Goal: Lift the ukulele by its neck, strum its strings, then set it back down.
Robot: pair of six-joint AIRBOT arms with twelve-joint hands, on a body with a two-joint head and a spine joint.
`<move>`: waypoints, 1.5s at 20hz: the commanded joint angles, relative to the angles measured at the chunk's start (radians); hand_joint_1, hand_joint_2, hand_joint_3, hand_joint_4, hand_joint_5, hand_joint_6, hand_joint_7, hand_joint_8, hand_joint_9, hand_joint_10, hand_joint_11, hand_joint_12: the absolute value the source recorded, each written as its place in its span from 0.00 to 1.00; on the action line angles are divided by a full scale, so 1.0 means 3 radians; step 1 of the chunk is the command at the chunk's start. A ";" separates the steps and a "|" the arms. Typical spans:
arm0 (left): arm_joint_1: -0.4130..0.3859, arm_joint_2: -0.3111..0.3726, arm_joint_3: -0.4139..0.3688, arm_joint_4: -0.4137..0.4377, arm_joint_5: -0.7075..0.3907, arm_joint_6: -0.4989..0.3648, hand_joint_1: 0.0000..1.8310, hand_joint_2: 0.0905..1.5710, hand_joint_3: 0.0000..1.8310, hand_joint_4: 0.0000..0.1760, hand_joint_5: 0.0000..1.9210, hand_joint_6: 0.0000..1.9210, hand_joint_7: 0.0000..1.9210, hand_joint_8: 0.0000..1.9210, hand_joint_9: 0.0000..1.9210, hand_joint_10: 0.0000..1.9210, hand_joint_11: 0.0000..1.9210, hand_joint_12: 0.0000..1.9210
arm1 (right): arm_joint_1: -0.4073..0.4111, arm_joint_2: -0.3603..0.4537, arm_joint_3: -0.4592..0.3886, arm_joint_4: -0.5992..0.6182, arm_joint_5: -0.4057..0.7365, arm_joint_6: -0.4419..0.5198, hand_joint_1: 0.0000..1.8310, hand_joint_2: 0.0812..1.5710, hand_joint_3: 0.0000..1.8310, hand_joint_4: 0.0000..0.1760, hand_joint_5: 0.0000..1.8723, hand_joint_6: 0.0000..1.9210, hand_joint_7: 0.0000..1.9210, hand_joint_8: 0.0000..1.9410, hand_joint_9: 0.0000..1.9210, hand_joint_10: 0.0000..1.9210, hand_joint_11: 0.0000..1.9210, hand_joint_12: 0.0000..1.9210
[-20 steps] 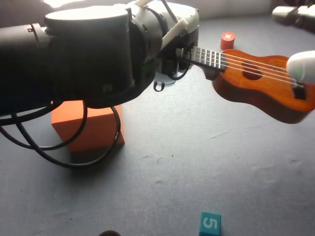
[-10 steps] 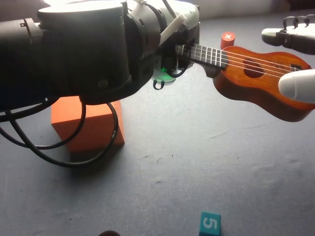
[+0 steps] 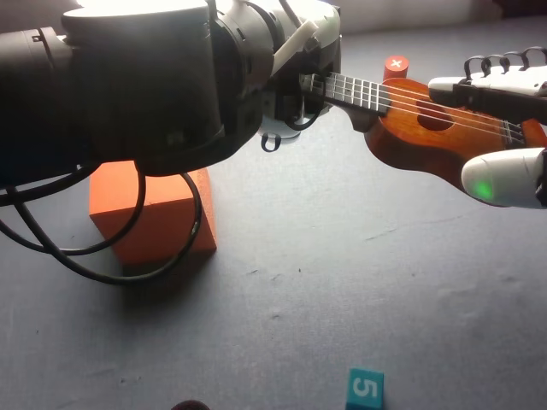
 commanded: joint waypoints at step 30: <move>-0.0094 0.0014 0.0059 0.0231 -0.0048 0.0075 0.82 0.76 0.00 1.00 0.65 1.00 0.72 1.00 0.77 1.00 0.81 1.00 | 0.0162 0.0000 -0.0210 -0.0016 -0.0016 0.0598 0.01 0.83 0.00 0.00 0.02 0.00 0.05 0.00 0.04 0.00 0.00 0.06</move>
